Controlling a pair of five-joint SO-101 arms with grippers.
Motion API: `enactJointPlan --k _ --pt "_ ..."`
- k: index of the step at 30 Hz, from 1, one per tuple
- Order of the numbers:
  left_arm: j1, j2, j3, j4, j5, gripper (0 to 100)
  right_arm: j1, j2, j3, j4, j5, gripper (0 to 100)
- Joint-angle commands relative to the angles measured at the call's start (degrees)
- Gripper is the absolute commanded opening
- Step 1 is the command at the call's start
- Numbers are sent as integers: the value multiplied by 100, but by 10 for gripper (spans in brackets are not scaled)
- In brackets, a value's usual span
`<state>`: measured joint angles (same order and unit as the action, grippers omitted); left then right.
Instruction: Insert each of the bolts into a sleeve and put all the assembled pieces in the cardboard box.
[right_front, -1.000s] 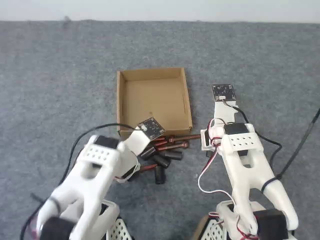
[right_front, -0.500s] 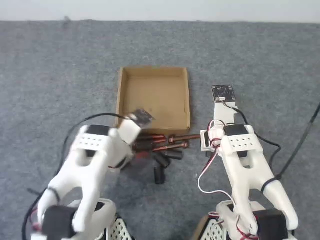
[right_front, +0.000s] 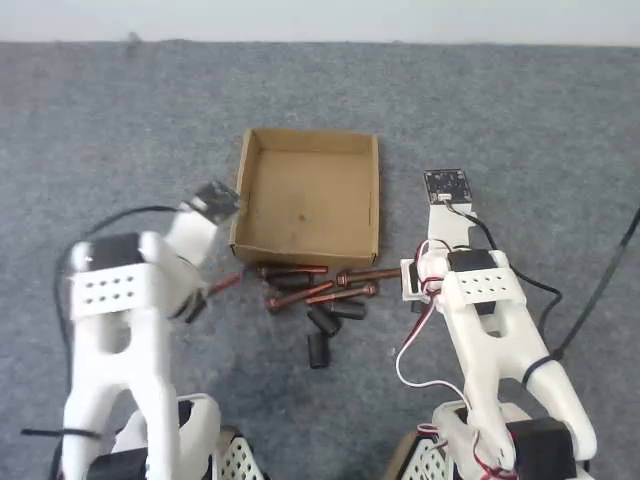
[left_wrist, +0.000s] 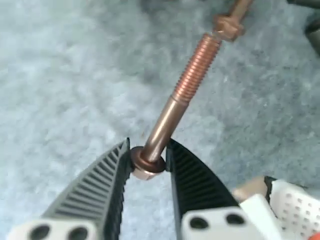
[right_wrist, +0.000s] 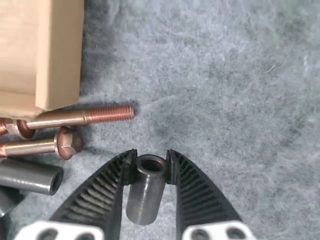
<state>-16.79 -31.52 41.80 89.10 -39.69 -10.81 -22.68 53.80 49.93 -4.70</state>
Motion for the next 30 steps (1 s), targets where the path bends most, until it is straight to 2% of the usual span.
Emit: enactJointPlan --k 1,5,10,14,21,25,28,30 --pt "-158 -141 -1015 492 -97 13 31 -330 -44 -57 97 7" --pt "-202 554 -1455 422 -97 15 31 -330 -44 -57 97 7" --pt "-607 1916 -2220 -70 -53 15 40 -321 9 -75 105 7" --pt "-818 2954 -3002 -378 264 16 40 -321 9 -75 105 7" --pt "-826 4457 -3908 -457 308 16 40 -321 9 -75 105 7" --pt "-888 4976 -4110 -615 378 68 40 -321 9 -84 105 7" --pt "-1046 4949 -4321 -607 791 124 40 -321 35 -180 105 7" --pt "-1143 4800 -4426 -519 905 119 40 -330 79 -207 105 7"
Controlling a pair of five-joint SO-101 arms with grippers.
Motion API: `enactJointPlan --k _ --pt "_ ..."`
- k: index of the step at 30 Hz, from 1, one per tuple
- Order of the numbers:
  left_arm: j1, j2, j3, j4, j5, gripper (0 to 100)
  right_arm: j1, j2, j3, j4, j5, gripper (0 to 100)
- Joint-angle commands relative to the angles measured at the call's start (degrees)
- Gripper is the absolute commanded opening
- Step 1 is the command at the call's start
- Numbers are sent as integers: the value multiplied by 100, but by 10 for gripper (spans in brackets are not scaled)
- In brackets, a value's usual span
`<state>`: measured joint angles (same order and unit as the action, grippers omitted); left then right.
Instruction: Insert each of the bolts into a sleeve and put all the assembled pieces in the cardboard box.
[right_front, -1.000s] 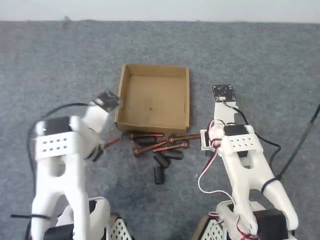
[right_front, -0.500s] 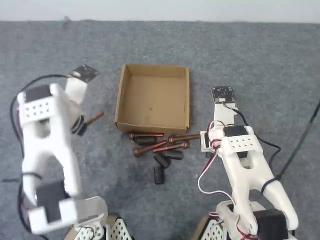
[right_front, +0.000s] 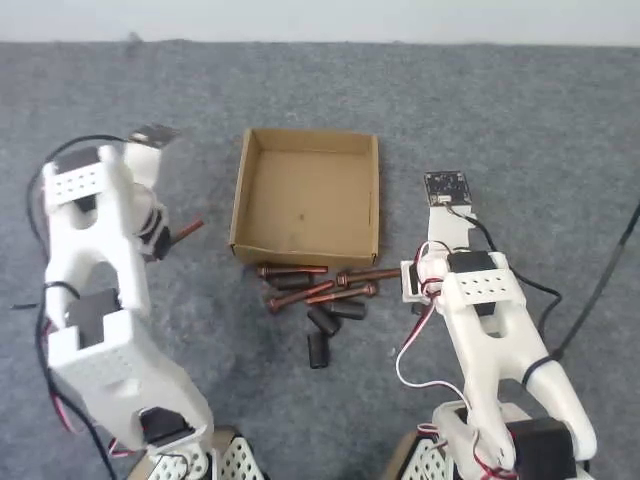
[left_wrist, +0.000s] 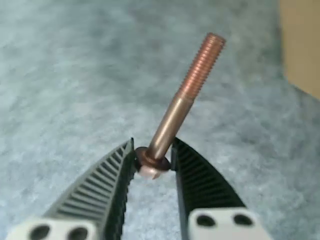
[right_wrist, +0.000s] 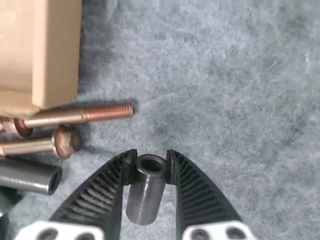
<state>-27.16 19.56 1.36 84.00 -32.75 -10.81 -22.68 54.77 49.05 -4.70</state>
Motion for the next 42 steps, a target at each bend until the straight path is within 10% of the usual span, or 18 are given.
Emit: enactJointPlan --k 1,14,26,42 --pt "-149 -431 -409 97 334 107 40 -330 -9 -154 105 7" --pt "-176 -2215 523 862 2365 11 31 -330 9 -224 105 7" --pt "404 -4545 5481 -3587 5029 11 31 -321 9 -233 105 7" --pt "0 -1371 2914 -2831 5943 11 31 -321 9 -224 105 7"
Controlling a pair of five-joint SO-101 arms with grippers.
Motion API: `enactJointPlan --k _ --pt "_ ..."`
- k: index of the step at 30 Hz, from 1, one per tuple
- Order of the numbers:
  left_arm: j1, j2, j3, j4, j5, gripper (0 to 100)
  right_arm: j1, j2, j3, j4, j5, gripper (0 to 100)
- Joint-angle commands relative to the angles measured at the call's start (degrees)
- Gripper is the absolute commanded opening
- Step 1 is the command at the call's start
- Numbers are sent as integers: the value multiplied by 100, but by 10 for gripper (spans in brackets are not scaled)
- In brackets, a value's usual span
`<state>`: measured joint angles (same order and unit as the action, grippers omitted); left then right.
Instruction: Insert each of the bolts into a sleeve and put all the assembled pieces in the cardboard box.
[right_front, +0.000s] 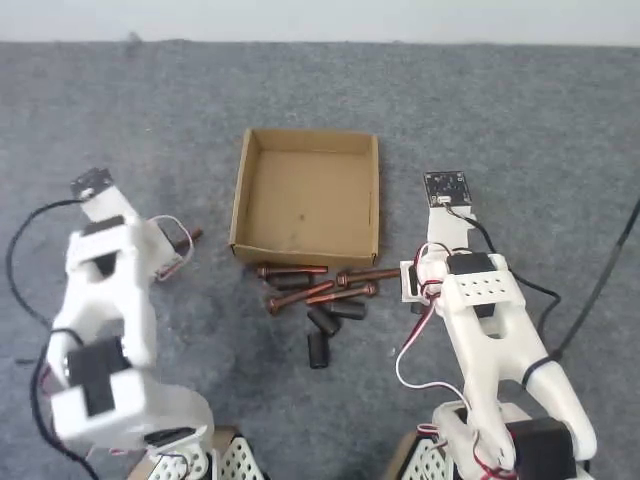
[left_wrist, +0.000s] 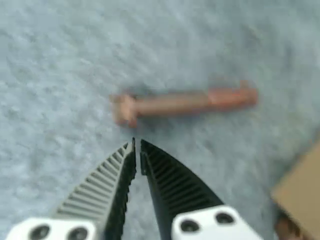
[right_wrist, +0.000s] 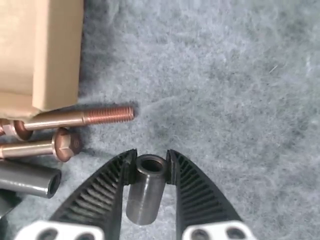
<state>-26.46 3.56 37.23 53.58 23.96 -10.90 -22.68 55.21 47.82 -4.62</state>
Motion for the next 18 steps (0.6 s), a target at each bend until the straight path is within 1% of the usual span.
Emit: enactJointPlan --k 1,4,14,18 --pt "-62 369 -831 308 290 11 40 -321 -35 -101 97 7" --pt "-62 730 -1305 501 316 11 40 -321 -35 -101 97 7" --pt "-35 1600 -2721 501 316 11 40 -321 -35 -101 97 7" --pt "123 2040 -3336 527 316 12 40 -321 -35 -101 97 7"
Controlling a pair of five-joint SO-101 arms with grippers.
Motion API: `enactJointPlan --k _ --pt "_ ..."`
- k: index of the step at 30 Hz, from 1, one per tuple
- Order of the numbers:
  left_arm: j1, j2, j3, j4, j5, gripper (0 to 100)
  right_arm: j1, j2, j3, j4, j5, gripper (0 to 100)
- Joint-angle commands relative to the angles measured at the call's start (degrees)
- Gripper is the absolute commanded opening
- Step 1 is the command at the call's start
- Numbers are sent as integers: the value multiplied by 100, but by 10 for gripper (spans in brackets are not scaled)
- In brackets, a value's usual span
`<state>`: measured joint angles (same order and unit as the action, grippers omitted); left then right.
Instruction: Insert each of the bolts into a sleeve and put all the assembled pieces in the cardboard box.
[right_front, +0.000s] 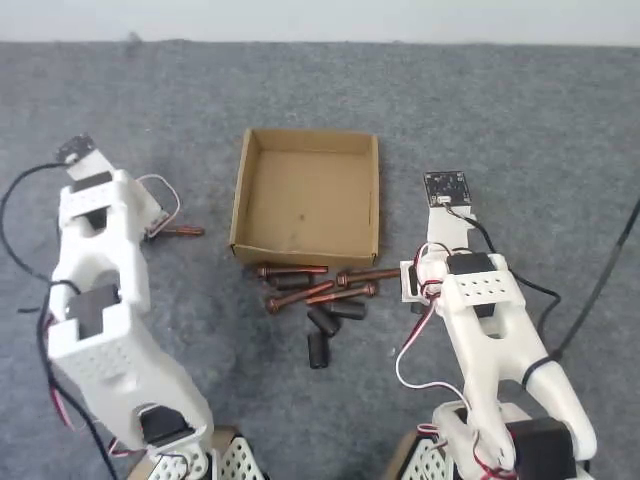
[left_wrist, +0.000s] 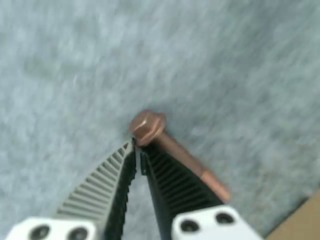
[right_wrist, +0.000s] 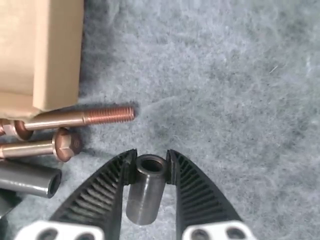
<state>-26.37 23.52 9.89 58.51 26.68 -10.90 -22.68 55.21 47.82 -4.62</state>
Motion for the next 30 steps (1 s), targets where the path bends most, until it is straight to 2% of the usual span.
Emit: enactJointPlan --k 1,14,20,22,27,30 --pt "149 114 -708 44 44 12 40 -321 -35 -101 97 7" --pt "440 738 -1763 44 44 12 40 -321 -35 -101 97 7" --pt "404 492 -1789 176 44 15 40 -321 -35 -110 114 8" --pt "422 281 -1780 352 123 43 40 -321 -35 -110 246 8" --pt "519 70 -1780 905 1029 178 40 -321 -35 -110 273 7" --pt "519 70 -1596 1011 1240 195 40 -321 -35 -110 273 7"
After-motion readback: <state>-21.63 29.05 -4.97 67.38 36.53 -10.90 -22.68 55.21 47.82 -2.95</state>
